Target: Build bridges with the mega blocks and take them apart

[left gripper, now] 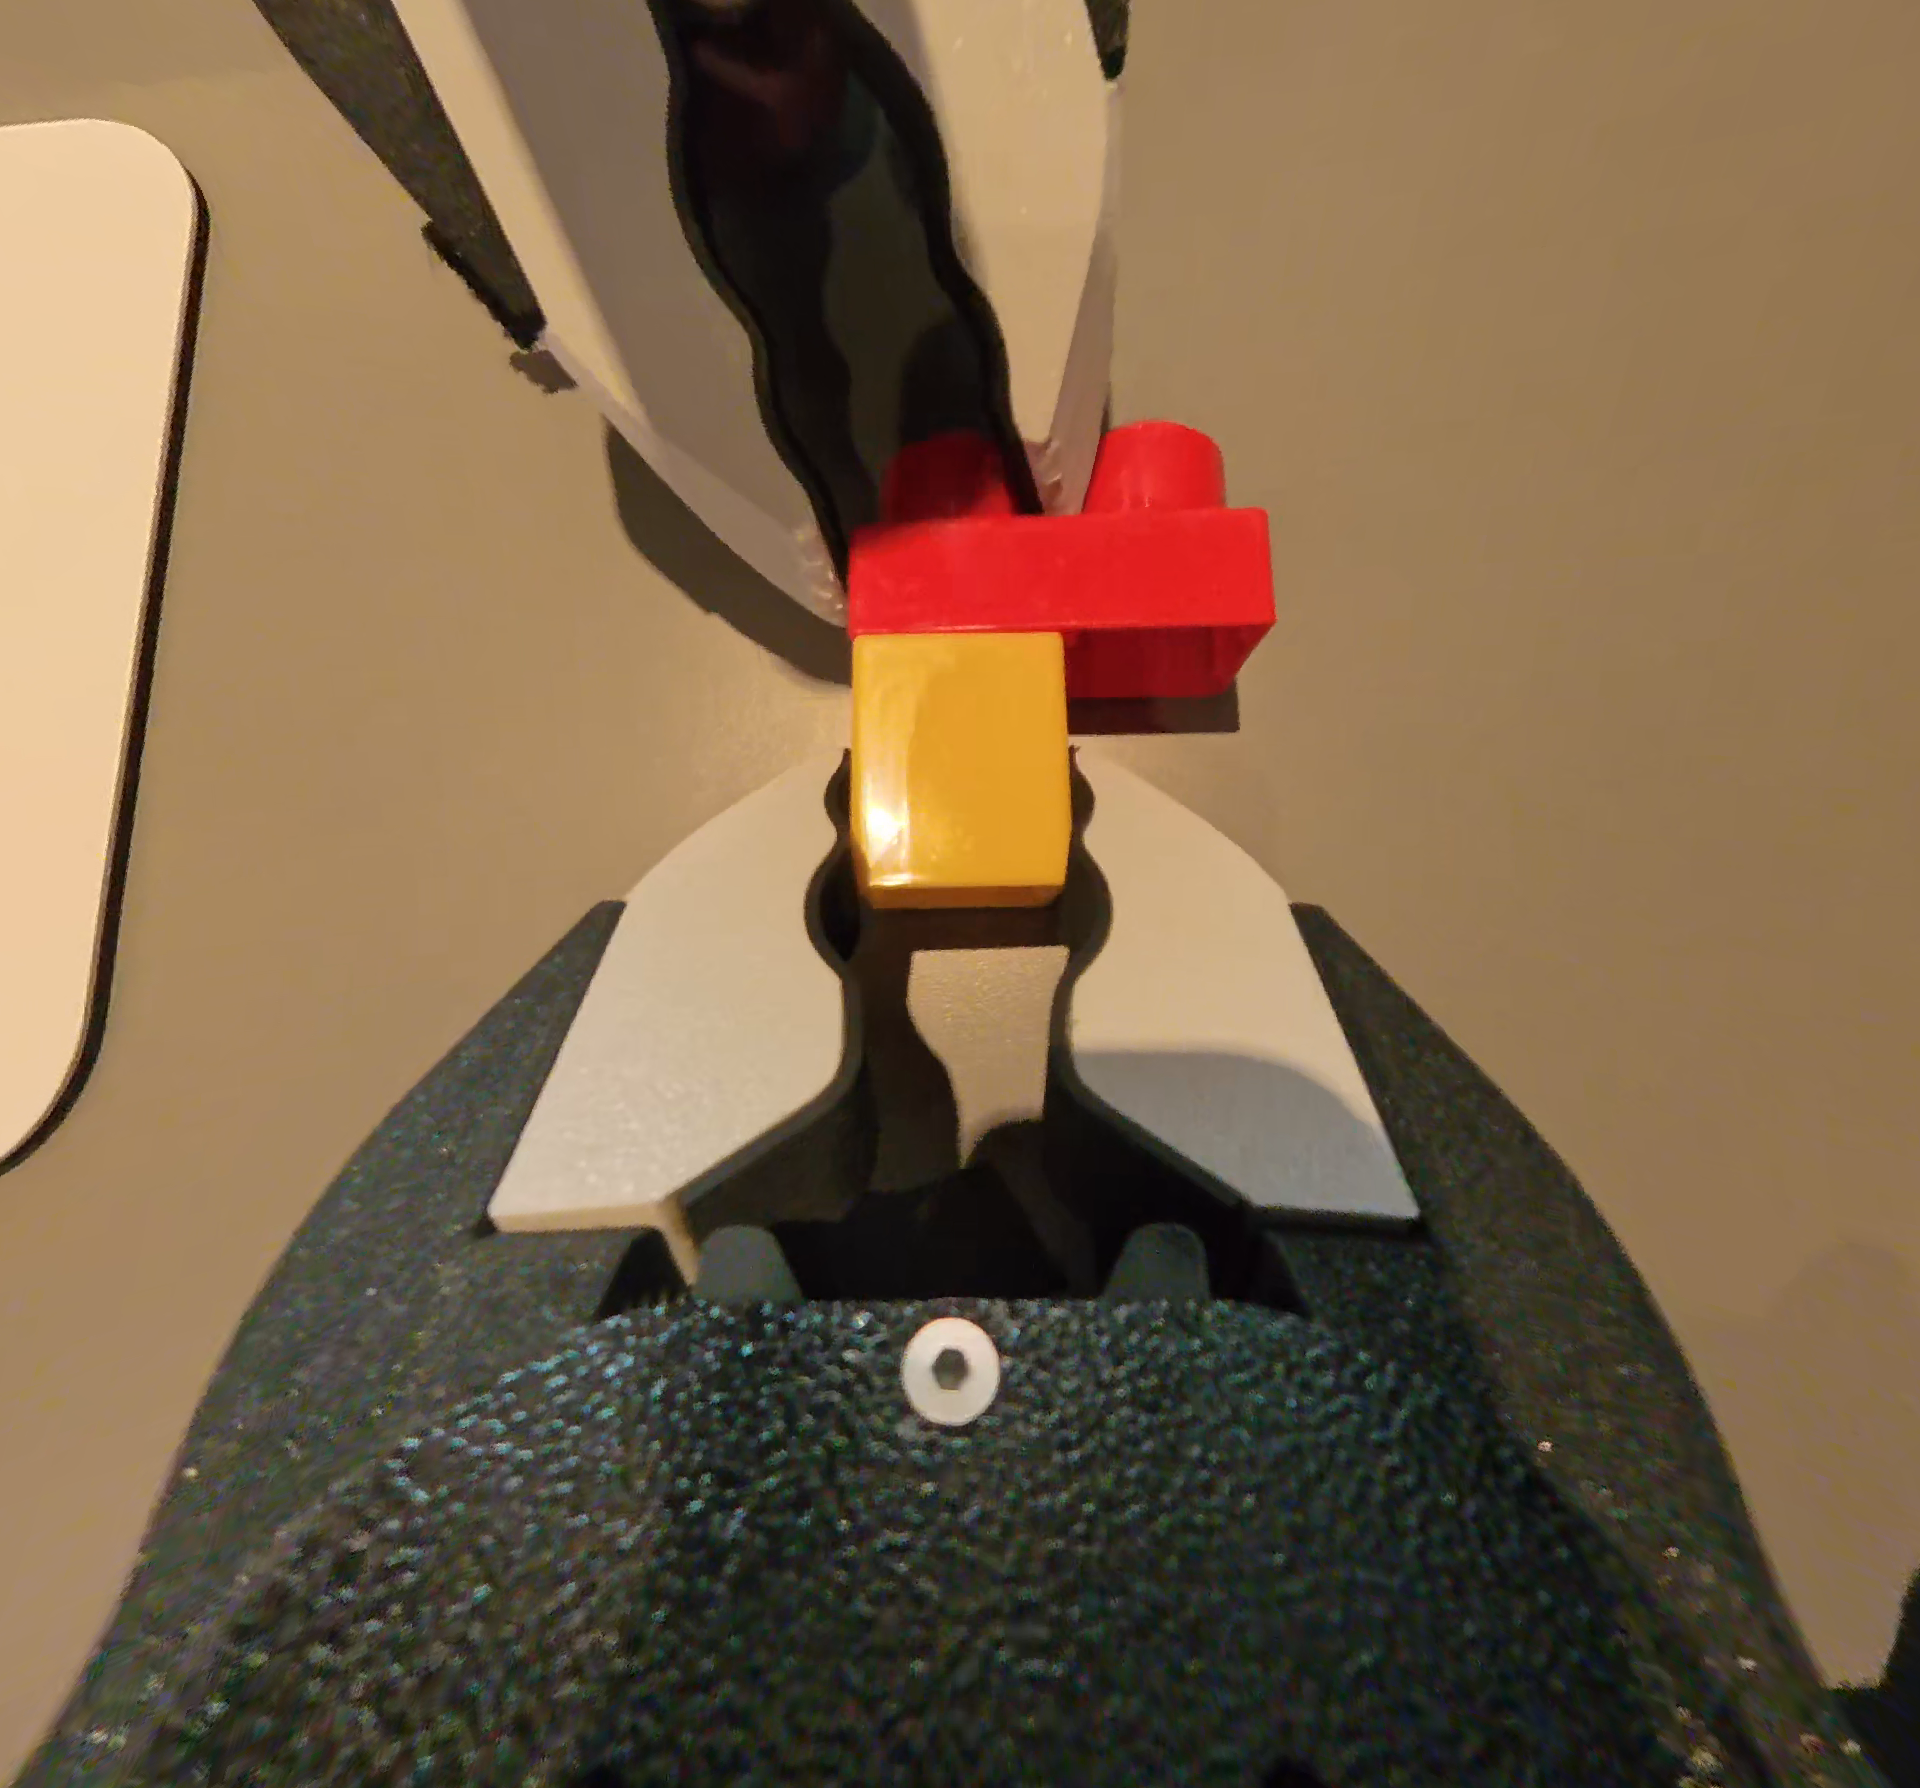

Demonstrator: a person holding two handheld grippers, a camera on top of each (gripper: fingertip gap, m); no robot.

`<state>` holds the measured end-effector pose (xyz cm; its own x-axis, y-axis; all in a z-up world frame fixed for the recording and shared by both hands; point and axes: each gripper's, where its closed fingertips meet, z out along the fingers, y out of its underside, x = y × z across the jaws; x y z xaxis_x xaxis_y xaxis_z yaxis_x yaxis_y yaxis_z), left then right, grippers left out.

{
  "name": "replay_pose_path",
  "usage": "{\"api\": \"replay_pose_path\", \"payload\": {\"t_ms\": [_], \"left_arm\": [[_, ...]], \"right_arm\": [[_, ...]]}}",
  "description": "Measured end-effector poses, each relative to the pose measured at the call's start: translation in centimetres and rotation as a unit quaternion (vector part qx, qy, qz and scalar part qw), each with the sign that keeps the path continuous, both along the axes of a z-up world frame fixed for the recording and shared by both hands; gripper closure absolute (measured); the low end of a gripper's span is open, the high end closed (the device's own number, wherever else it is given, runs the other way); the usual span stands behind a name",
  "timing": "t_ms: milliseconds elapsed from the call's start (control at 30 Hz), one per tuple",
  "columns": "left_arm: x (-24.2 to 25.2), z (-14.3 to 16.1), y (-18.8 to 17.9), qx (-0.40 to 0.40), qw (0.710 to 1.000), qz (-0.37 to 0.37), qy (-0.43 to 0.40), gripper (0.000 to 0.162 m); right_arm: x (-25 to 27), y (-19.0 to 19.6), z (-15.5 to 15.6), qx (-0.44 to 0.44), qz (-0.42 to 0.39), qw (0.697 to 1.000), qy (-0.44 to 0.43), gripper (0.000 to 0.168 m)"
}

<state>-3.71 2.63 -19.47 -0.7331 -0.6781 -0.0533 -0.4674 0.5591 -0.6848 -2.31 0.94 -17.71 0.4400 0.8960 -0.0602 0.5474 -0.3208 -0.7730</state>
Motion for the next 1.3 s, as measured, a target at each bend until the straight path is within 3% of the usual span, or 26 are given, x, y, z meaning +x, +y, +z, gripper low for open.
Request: {"api": "replay_pose_path", "payload": {"t_ms": [300,967,1300], "left_arm": [[1.5,0.0,1.4,0.005,0.998,0.066,-0.01,0.126],[1.7,0.0,1.4,-0.005,0.997,0.079,-0.008,0.126],[1.0,0.9,3.4,0.033,0.99,0.136,-0.014,0.094]], "right_arm": [[2.9,1.0,0.2,0.019,-0.067,0.998,-0.002,0.139],[2.9,1.0,0.2,0.009,-0.064,0.998,0.003,0.143],[2.9,0.9,0.3,0.006,-0.063,0.998,0.011,0.143]]}}
